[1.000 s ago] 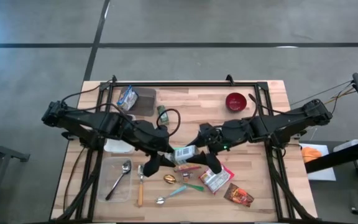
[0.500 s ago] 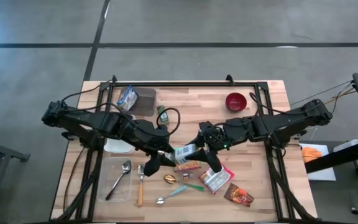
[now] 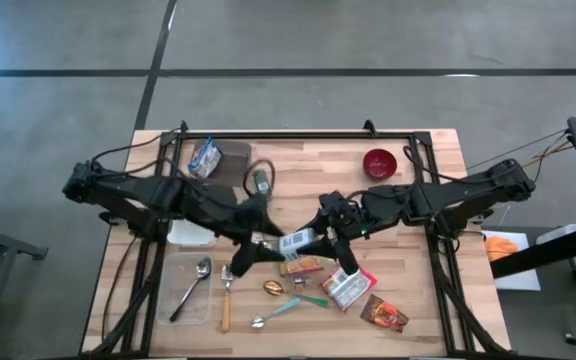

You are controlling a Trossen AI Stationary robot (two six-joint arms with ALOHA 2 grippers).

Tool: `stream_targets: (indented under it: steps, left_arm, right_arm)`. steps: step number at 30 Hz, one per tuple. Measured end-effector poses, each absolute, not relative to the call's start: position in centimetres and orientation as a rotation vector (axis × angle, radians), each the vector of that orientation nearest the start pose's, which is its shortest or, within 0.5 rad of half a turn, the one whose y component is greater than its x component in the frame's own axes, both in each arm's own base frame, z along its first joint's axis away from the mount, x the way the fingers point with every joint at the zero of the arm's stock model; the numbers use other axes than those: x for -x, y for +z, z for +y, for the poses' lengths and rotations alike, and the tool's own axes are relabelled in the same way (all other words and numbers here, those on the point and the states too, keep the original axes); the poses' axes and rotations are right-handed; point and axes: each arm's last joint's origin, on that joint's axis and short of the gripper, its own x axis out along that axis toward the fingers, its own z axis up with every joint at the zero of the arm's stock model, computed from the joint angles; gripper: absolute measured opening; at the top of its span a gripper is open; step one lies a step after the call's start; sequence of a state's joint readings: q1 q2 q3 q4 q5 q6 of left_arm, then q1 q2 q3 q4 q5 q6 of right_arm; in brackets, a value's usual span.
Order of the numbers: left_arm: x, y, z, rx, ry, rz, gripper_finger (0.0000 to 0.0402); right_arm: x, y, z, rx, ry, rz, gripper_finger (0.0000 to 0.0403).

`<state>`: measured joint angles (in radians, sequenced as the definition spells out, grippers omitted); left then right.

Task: Pick & Place Food Item
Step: Put the white seasoning bottle into the white bin

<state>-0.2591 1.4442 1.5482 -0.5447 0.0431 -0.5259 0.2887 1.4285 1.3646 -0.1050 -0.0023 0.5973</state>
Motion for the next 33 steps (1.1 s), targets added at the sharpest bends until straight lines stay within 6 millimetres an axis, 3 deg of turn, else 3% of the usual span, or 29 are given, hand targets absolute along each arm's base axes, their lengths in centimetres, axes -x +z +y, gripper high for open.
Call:
stream_targets:
  steps: [3, 5, 17, 25, 33]
  left_arm:
    - [-29.9, 41.5, -7.9, 0.504, -0.167, 0.471, 0.0377]
    - [-29.8, 41.6, -7.9, 0.532, -0.167, 0.465, 0.0387]
    - [-28.8, 44.3, -7.6, 0.621, -0.190, 0.274, 0.0302]
    - [-29.8, 45.9, -7.4, 0.592, -0.144, 0.030, 0.0297]
    - [-29.9, 46.0, -7.2, 0.584, -0.107, -0.030, 0.0297]
  right_arm:
    - [-31.2, 39.7, 9.3, -0.561, 0.248, 0.213, 0.0193]
    - [-31.1, 40.0, 9.3, -0.557, 0.256, 0.184, 0.0193]
    - [-29.5, 42.4, 8.5, -0.516, 0.199, 0.032, 0.0193]
    - [-28.3, 44.5, 7.9, -0.483, 0.165, -0.133, 0.0193]
    - [-28.1, 45.1, 7.8, -0.470, 0.168, -0.190, 0.0193]
